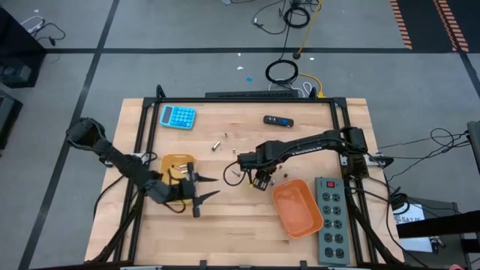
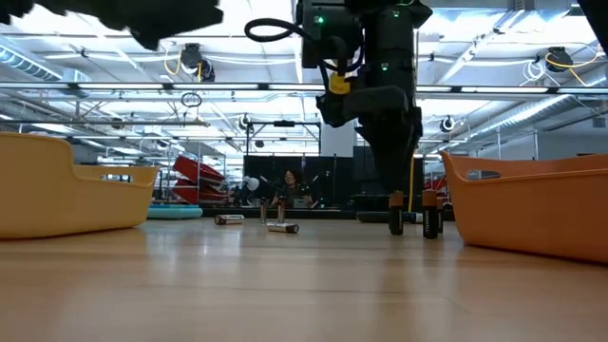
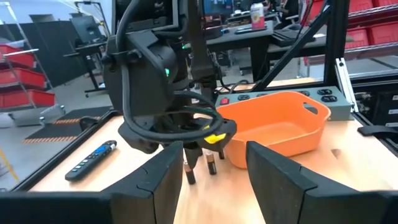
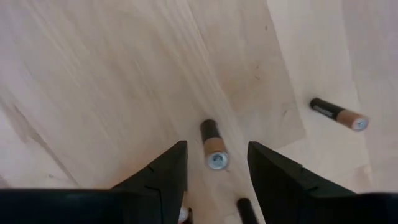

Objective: Sort batteries
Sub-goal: Put the black battery into the orange bin

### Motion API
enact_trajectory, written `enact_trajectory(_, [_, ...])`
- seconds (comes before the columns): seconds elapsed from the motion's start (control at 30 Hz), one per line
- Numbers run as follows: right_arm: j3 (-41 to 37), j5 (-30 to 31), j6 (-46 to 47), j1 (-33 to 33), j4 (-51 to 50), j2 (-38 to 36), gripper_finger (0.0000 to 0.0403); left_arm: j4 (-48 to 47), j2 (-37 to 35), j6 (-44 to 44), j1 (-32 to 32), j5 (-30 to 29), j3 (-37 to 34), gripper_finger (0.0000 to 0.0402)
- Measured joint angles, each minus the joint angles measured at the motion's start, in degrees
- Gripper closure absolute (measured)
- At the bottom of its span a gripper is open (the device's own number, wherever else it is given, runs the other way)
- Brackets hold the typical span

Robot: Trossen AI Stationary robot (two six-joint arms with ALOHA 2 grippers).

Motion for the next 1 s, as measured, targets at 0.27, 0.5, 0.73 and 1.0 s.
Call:
enact_trajectory(0.27, [-2.0,-0.3,4.7,0.8,0.5,0.0,0.0243,0.0,0.0,-3.0,-6.3,-5.7,0.0,0.0217])
enact_trajectory(0.5, [-5.6,-1.5,7.1,0.6,5.8,0.0,0.0243,0.0,0.0,-3.5,-7.2,-9.0,0.0,0.0217])
enact_trajectory(0.73, [-8.1,-1.3,8.7,0.6,7.1,0.0,0.0284,-0.3,0.0,-4.4,-7.2,-9.0,0.0,0.0217])
enact_trajectory(1.0, [-8.5,-1.5,7.8,-0.2,10.5,0.0,0.0340,-2.0,0.0,-4.5,-7.2,-9.2,0.0,0.0217])
